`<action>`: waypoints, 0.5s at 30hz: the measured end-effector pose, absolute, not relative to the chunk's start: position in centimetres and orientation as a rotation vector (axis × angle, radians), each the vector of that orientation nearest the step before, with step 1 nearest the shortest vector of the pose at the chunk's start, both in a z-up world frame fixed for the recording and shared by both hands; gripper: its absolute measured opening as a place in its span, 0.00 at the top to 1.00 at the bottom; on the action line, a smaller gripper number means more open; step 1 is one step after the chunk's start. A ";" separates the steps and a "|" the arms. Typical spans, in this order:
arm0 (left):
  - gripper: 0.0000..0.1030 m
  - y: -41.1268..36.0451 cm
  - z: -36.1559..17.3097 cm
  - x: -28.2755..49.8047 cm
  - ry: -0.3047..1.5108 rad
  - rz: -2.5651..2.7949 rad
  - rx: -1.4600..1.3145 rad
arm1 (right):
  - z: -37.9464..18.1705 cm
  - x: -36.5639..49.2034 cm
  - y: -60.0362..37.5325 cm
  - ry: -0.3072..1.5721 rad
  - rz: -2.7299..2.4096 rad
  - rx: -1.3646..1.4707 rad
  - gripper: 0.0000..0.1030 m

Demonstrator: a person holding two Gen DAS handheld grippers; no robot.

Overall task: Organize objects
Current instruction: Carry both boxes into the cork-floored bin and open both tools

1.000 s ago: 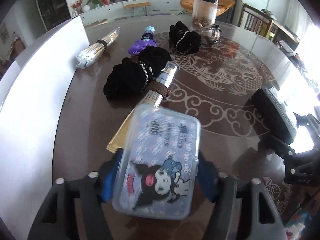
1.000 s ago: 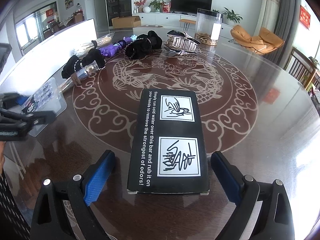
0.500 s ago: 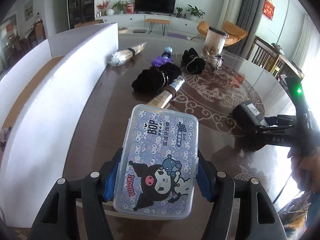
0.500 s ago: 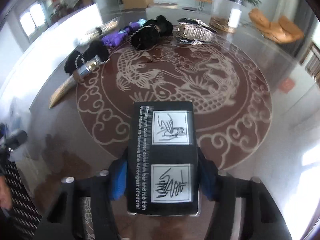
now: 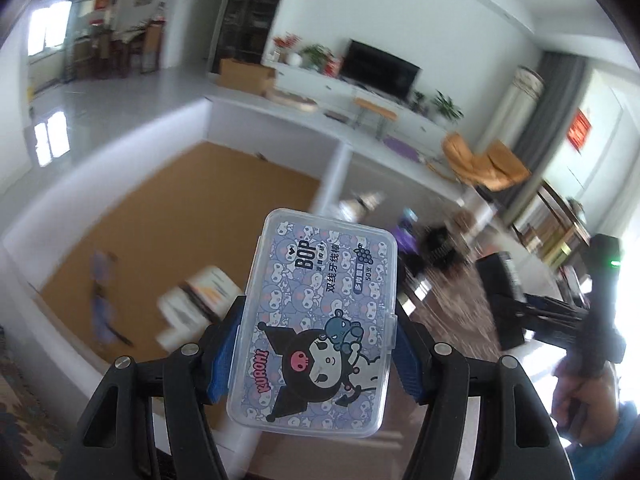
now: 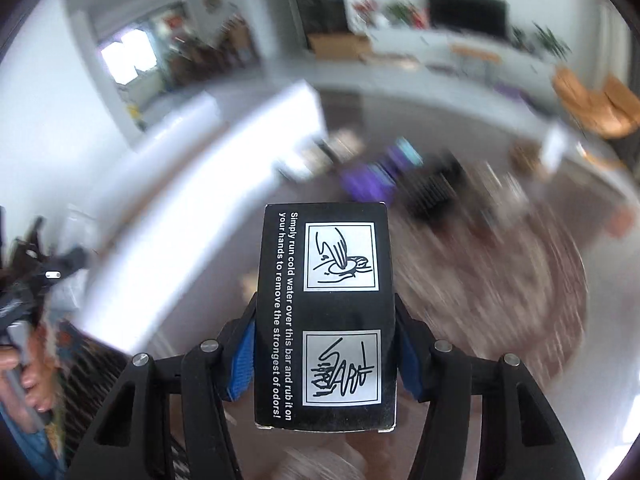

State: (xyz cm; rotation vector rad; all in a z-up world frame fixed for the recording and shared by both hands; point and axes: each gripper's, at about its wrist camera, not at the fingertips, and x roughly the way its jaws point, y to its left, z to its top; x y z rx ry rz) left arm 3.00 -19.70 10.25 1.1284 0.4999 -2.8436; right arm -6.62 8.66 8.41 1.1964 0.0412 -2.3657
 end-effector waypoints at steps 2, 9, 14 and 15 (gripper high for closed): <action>0.37 -22.7 10.9 2.3 0.489 -2.779 1.100 | 11.3 -7.2 4.7 0.029 -2.330 1.100 0.43; 0.37 -30.1 8.1 -0.2 0.453 -2.563 1.178 | 14.8 -8.8 -10.8 0.117 -2.180 0.893 0.43; 0.36 -31.4 5.3 -0.6 0.470 -2.495 1.248 | 9.4 -9.6 -18.5 0.222 -2.103 0.965 0.41; 0.34 -31.5 4.8 -0.8 0.478 -2.475 1.282 | 8.3 -10.0 -19.3 0.227 -2.090 1.006 0.41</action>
